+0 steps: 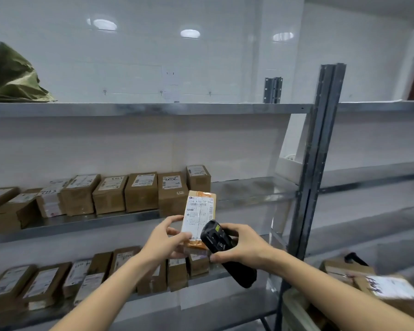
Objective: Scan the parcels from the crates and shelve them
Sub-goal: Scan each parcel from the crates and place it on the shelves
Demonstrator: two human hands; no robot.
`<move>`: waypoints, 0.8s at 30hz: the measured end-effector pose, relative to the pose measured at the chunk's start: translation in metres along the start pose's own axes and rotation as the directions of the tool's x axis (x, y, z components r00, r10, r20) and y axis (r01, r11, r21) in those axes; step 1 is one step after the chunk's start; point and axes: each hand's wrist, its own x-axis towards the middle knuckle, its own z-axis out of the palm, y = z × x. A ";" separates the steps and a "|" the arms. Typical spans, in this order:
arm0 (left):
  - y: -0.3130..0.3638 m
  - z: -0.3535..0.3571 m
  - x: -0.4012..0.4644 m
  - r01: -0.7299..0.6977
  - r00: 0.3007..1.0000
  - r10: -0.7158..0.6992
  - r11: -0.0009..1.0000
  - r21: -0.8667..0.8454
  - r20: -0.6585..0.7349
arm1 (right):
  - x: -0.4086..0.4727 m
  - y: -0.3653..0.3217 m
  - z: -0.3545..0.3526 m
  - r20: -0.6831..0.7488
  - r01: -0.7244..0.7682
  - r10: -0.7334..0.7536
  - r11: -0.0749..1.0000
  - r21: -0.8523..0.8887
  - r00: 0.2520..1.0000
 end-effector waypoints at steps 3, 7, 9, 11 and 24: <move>-0.013 0.034 0.009 0.000 0.999 0.002 0.999 -0.050 0.037 | -0.013 0.028 -0.014 -0.044 -0.025 0.026 0.999 0.035 0.999; -0.033 0.071 0.025 0.037 0.974 -0.016 0.995 -0.088 0.224 | -0.028 0.071 -0.033 -0.079 -0.092 0.094 0.995 0.040 0.992; -0.044 0.088 0.036 0.047 0.953 -0.025 0.997 -0.066 0.303 | -0.032 0.091 -0.040 -0.095 -0.129 0.132 0.991 0.044 0.987; -0.057 0.103 0.052 0.026 0.943 -0.017 0.999 -0.025 0.332 | -0.033 0.110 -0.043 -0.099 -0.161 0.165 0.986 0.047 0.981; -0.162 0.175 0.131 -0.061 0.959 0.026 0.992 0.114 0.284 | 0.026 0.237 -0.031 -0.058 -0.320 0.323 0.946 0.054 0.945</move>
